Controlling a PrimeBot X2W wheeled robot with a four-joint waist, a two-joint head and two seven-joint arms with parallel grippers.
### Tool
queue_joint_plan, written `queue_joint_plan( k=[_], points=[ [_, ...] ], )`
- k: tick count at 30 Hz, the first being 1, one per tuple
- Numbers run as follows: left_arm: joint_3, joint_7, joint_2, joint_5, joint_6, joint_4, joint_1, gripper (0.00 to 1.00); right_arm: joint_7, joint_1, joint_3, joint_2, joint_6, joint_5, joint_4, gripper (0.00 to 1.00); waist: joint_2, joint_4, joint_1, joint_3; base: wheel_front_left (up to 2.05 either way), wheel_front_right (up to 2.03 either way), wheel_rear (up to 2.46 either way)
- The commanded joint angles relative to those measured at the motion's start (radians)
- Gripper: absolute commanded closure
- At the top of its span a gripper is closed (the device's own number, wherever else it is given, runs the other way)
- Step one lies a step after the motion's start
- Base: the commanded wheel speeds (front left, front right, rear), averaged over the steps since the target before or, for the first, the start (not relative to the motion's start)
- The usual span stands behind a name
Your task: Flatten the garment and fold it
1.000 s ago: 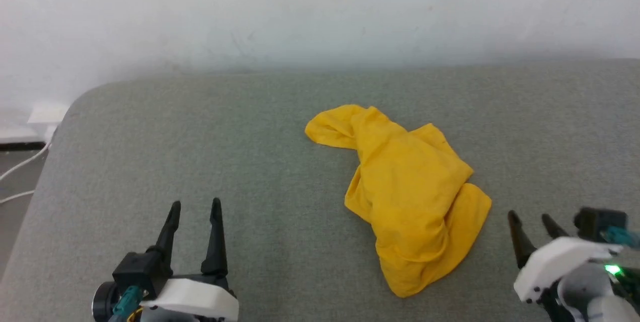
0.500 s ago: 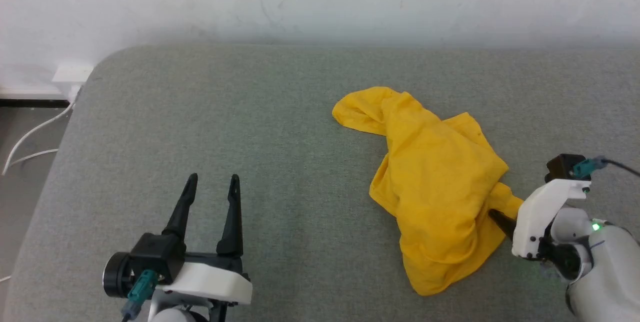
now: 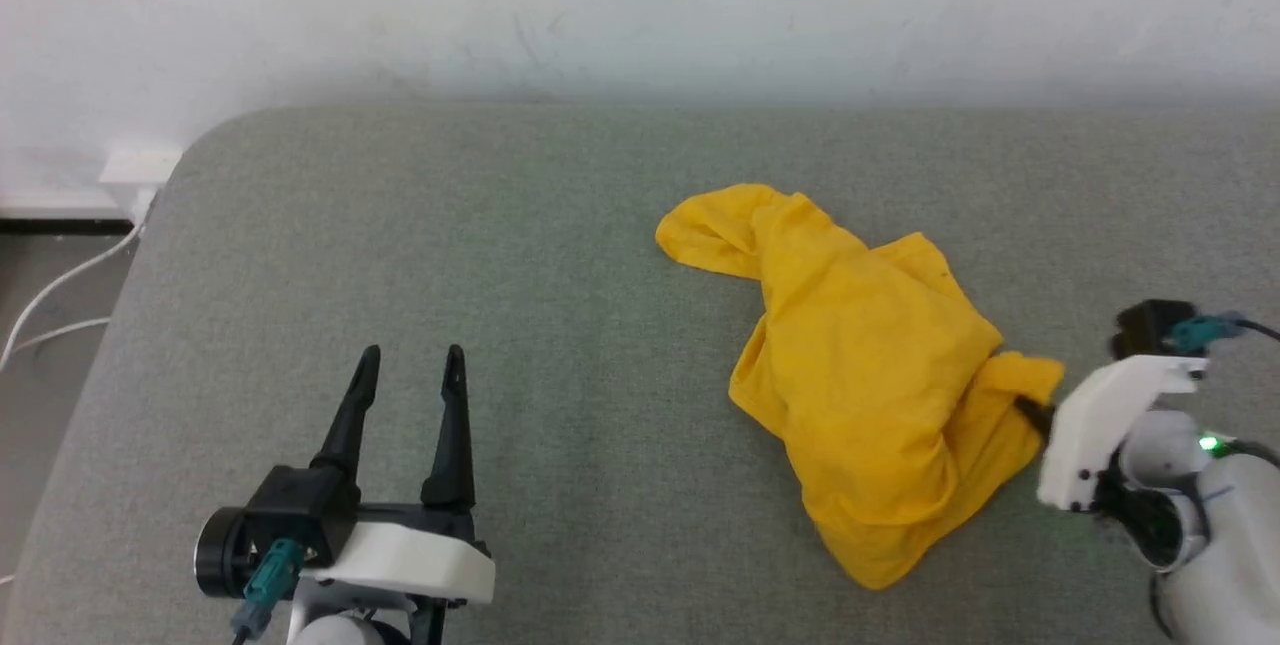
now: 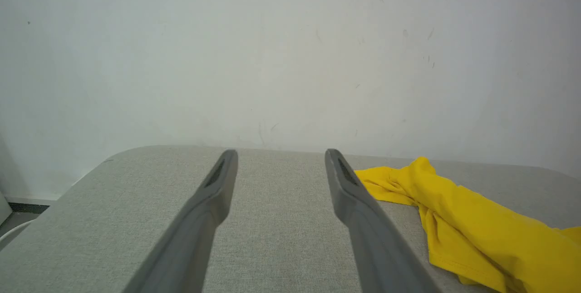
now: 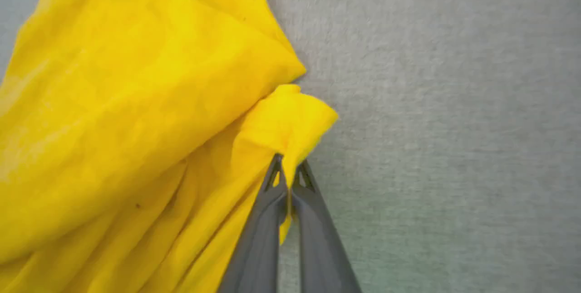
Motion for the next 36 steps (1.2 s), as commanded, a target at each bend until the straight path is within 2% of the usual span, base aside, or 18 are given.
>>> queue_joint_plan(
  k=[1, 6, 9, 13, 17, 18, 19, 20, 24, 27, 30, 36],
  points=[
    [0.004, -0.005, -0.001, 0.009, -0.007, 0.001, 0.008, 0.0, -0.02, 0.02, -0.011, -0.015, -0.001, 0.0, -0.022, 1.0, 0.0, -0.013, -0.0001, -0.02, 0.0, 0.0, 0.0],
    [0.014, -0.005, 0.001, 0.01, -0.004, -0.002, 0.03, 0.0, -0.094, 0.182, -0.166, -0.028, -0.001, -0.04, -0.219, 1.0, 0.0, -0.036, -0.0001, -0.047, 0.0, 0.0, 0.0],
    [0.017, -0.005, 0.003, 0.012, -0.001, -0.009, 0.044, 0.0, -0.065, 0.334, -0.303, 0.028, -0.001, -0.085, -0.368, 1.0, 0.0, -0.046, -0.0001, -0.055, 0.0, 0.0, 0.0],
    [0.021, -0.005, 0.007, 0.01, 0.001, -0.012, 0.056, 0.0, 0.016, 0.541, -0.475, 0.147, -0.001, -0.144, -0.544, 1.0, 0.0, -0.056, -0.0001, -0.056, 0.0, 0.0, 0.0],
    [0.023, -0.004, 0.011, 0.007, 0.003, -0.011, 0.06, 0.0, 0.096, 0.65, -0.562, 0.184, -0.001, -0.169, -0.601, 1.0, 0.0, -0.065, -0.0001, -0.055, 0.0, 0.0, 0.0],
    [0.022, -0.003, 0.012, 0.007, 0.003, -0.01, 0.06, 0.0, 0.108, 0.661, -0.563, 0.186, -0.001, -0.167, -0.594, 0.83, 0.0, -0.066, -0.0001, -0.055, 0.0, 0.0, 0.0],
    [0.021, -0.001, 0.012, 0.006, 0.004, -0.007, 0.06, 0.0, 0.103, 0.666, -0.558, 0.186, -0.001, -0.164, -0.588, 0.11, 0.0, -0.067, -0.0001, -0.058, 0.0, 0.0, 0.0],
    [0.02, 0.001, 0.012, 0.006, 0.004, -0.006, 0.06, 0.0, 0.079, 0.658, -0.557, 0.186, -0.001, -0.154, -0.585, 0.0, 0.0, -0.069, -0.0001, -0.059, 0.0, 0.0, 0.0],
    [0.016, 0.005, 0.014, 0.003, 0.005, -0.002, 0.058, 0.0, -0.061, 0.575, -0.555, 0.187, -0.001, -0.158, -0.594, 0.0, 0.0, -0.07, -0.0001, -0.062, 0.0, 0.0, 0.0],
    [0.013, 0.007, 0.014, 0.003, 0.006, -0.003, 0.054, 0.0, -0.14, 0.477, -0.506, 0.187, -0.001, -0.176, -0.587, 0.0, 0.0, -0.069, -0.0001, -0.06, 0.0, 0.0, 0.0],
    [0.008, 0.008, 0.014, 0.003, 0.006, -0.006, 0.046, 0.0, -0.138, 0.378, -0.393, 0.185, -0.001, -0.187, -0.542, 0.0, 0.0, -0.062, -0.0001, -0.052, 0.0, 0.0, 0.0],
    [-0.002, 0.007, 0.005, 0.004, 0.005, -0.009, 0.018, 0.0, -0.04, 0.191, -0.136, 0.147, -0.001, -0.155, -0.409, 0.0, 0.0, -0.031, -0.0001, -0.017, 0.0, 0.0, 0.0]
  ],
)
